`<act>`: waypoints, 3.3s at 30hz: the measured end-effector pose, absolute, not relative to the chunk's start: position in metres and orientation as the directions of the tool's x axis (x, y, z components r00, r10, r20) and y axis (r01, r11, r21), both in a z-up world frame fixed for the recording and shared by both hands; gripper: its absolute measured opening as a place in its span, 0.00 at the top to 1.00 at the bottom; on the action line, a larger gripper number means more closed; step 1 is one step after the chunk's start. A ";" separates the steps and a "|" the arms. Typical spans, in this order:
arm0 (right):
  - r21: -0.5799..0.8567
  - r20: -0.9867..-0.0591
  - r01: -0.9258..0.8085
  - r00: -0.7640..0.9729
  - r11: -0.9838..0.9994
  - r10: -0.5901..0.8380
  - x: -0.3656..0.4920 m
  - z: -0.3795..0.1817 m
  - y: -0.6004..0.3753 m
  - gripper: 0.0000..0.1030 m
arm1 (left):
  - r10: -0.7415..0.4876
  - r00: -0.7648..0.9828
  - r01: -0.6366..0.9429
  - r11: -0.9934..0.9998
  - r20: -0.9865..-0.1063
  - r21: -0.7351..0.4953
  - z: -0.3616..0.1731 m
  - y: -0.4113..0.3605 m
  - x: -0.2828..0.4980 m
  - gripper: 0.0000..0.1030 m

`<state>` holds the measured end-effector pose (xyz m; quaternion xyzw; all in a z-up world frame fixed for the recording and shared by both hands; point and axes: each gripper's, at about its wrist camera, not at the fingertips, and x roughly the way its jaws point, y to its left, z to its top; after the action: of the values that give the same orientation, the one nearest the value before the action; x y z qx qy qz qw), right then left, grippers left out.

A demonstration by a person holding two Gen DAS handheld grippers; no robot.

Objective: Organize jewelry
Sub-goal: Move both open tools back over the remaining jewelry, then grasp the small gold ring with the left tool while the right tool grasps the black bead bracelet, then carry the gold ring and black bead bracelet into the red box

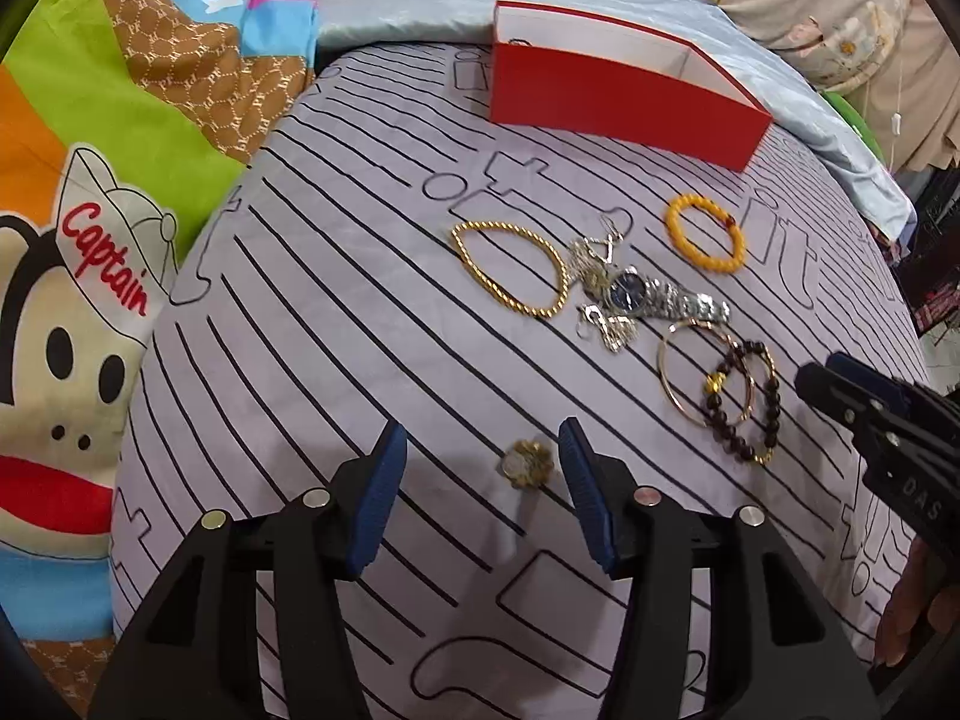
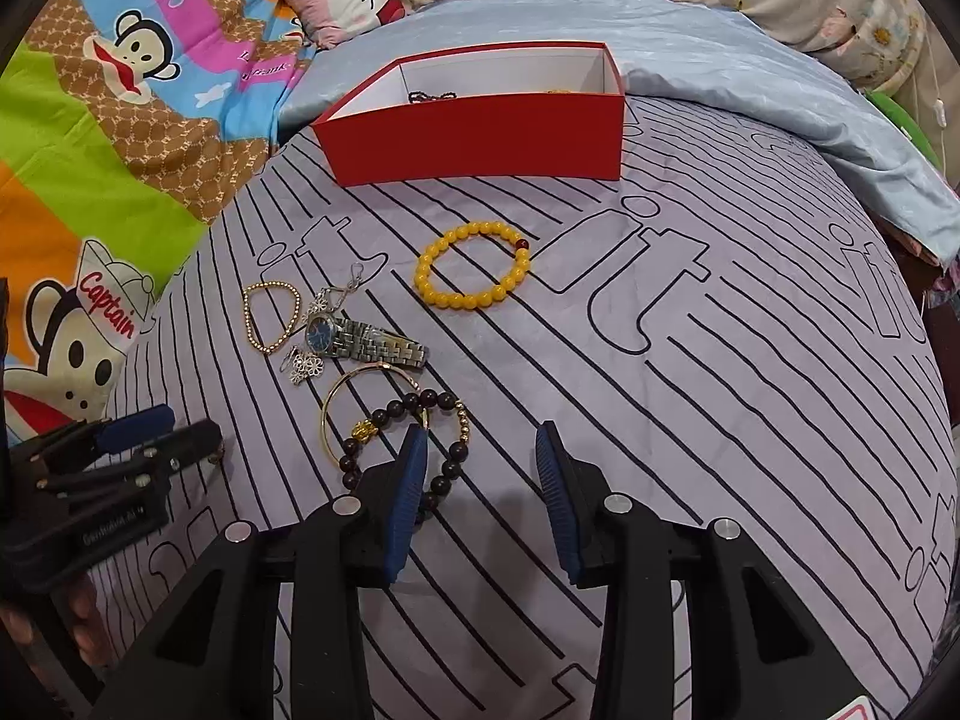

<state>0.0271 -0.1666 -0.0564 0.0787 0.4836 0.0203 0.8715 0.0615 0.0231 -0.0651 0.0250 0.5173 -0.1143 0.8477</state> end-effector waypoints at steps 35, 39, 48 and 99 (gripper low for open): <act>0.207 -0.841 0.041 0.518 0.978 0.156 0.035 -0.065 -0.169 0.93 | -0.260 0.411 0.258 0.952 -0.874 -0.163 -0.063 0.022 0.055 0.84; 0.215 -0.823 0.039 0.545 0.976 0.160 0.032 -0.052 -0.171 0.93 | -0.266 0.423 0.267 0.950 -0.866 -0.161 -0.055 0.020 0.055 0.84; 0.227 -0.778 0.026 0.606 0.973 0.166 0.033 -0.020 -0.175 0.93 | -0.281 0.454 0.285 0.945 -0.846 -0.161 -0.036 0.012 0.065 0.84; 0.238 -0.745 0.061 0.652 0.969 0.142 0.275 -0.022 -0.227 0.93 | -0.241 0.589 0.288 0.955 -0.772 -0.078 -0.017 -0.090 0.320 0.84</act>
<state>0.2746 -0.2268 -0.0224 0.1216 0.4163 0.0224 0.9008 0.3197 -0.0896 -0.0168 0.0273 0.4285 -0.1482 0.8909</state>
